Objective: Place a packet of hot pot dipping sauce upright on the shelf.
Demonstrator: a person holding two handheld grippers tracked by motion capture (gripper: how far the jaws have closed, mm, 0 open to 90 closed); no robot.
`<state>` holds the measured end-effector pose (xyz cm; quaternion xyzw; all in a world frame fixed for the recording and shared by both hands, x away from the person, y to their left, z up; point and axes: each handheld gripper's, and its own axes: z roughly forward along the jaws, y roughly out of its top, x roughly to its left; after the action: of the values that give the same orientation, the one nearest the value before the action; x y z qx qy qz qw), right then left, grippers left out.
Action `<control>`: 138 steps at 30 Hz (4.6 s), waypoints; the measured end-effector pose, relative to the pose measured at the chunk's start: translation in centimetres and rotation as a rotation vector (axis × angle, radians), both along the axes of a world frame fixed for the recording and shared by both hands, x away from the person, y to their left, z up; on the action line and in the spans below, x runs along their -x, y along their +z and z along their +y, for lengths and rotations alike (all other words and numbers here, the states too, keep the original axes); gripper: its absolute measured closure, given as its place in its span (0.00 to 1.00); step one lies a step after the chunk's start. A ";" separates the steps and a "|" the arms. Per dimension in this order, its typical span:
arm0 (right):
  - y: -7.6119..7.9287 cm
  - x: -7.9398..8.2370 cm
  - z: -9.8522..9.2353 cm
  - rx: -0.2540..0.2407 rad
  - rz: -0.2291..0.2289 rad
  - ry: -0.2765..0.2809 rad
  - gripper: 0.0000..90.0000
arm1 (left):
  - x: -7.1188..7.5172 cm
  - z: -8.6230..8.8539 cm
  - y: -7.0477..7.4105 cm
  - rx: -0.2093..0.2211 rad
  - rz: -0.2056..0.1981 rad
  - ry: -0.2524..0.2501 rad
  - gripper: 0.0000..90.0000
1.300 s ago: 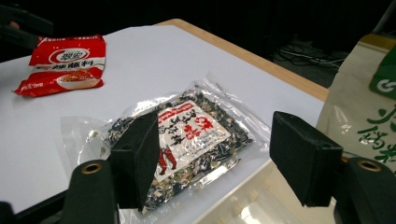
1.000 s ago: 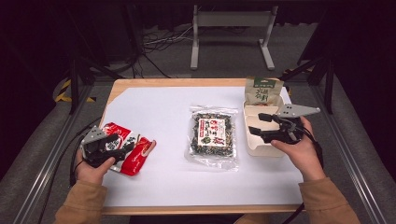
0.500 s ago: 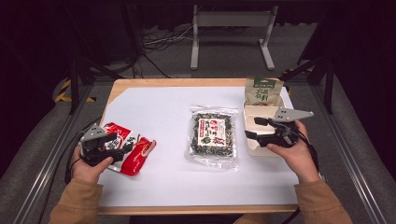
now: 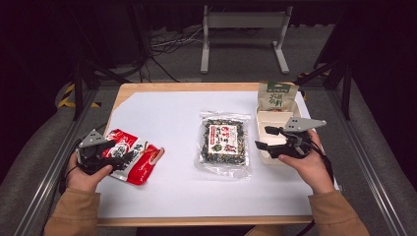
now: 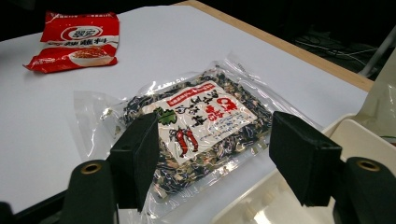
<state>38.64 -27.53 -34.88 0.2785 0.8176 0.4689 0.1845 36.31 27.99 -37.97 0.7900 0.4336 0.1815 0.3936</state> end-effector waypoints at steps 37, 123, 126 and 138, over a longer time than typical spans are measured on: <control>-0.6 0.5 2.3 0.057 -0.030 0.064 0.37 | -2.0 7.5 -3.9 -0.009 0.131 0.376 0.21; -1.2 0.6 3.1 0.174 -0.051 0.138 0.61 | -1.2 5.5 -1.4 0.053 0.196 0.172 0.99; -1.1 0.5 3.0 0.186 -0.070 0.129 0.61 | -0.8 5.3 -0.5 0.066 0.176 0.148 0.99; -0.7 0.6 2.8 0.199 -0.052 0.120 0.68 | 0.7 4.1 2.6 0.101 0.109 0.064 0.99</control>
<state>38.01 -24.69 -35.60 0.1974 0.8702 0.4028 0.2040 35.64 32.06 -35.40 0.7635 0.4881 0.1286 0.4029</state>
